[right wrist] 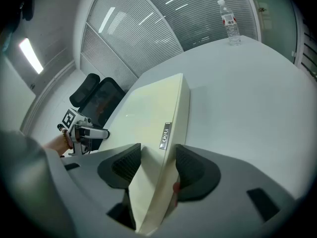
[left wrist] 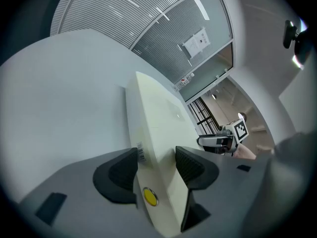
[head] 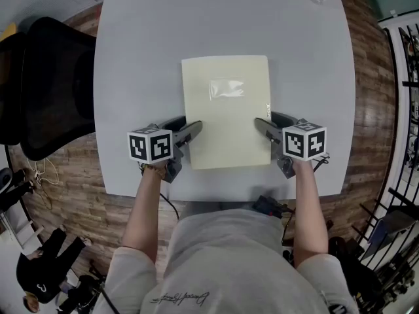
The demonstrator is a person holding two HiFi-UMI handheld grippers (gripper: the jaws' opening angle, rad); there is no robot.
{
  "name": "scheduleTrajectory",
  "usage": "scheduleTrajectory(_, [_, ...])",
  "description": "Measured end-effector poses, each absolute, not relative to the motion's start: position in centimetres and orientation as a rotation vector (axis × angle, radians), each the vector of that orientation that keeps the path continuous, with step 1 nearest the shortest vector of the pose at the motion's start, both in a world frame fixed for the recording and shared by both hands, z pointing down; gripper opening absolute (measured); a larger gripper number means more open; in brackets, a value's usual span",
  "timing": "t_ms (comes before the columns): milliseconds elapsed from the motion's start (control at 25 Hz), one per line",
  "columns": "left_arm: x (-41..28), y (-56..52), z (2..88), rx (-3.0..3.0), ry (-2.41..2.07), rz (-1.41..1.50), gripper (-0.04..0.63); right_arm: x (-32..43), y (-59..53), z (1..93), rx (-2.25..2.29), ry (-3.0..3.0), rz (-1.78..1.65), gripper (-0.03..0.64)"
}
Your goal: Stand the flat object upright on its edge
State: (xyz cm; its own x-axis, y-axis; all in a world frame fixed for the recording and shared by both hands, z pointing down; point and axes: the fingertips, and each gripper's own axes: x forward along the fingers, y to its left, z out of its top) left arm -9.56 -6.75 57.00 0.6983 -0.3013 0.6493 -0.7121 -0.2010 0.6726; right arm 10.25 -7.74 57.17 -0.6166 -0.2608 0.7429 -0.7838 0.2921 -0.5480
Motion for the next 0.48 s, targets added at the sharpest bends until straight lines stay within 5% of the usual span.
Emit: scheduleTrajectory(480, [-9.3, -7.2, 55.7, 1.837, -0.810, 0.470, 0.252, 10.5, -8.2, 55.9, 0.957, -2.069, 1.255, 0.235])
